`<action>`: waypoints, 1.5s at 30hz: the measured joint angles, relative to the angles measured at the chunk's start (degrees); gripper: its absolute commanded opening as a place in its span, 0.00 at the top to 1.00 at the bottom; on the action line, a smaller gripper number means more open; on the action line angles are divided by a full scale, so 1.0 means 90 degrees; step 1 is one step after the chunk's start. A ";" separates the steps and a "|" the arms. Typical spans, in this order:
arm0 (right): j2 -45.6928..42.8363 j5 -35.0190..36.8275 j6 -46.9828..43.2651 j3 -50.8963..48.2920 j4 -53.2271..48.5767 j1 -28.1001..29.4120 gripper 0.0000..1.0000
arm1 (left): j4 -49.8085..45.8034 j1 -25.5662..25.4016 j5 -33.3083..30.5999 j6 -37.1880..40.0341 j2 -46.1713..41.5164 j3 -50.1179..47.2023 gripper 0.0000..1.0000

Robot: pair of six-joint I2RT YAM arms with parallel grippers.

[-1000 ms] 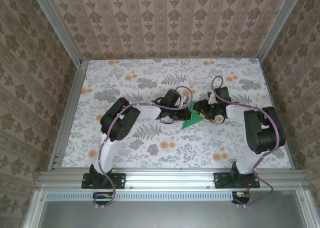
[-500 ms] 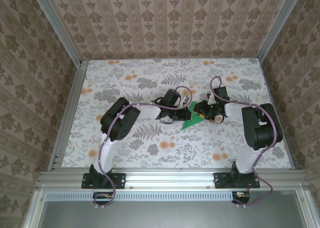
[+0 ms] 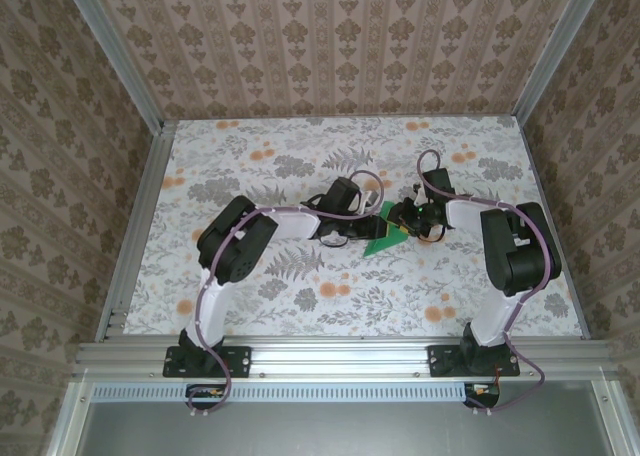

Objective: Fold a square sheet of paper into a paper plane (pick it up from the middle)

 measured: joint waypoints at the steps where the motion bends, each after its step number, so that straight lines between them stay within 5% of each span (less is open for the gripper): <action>1: 0.0000 0.0000 0.0000 0.0000 0.0000 0.0000 0.63 | 0.0005 0.0000 -0.0044 0.0002 -0.0044 -0.0058 0.57; 12: 0.0000 0.0000 0.0000 0.0000 0.0002 0.0000 0.63 | -0.0044 -0.0078 -0.0750 0.0039 -0.0525 -0.0532 0.55; 45: 0.0041 0.0126 0.0141 0.0073 -0.0153 0.0007 0.70 | -0.0704 -0.0359 -0.1421 0.0355 -0.0551 -0.0408 0.81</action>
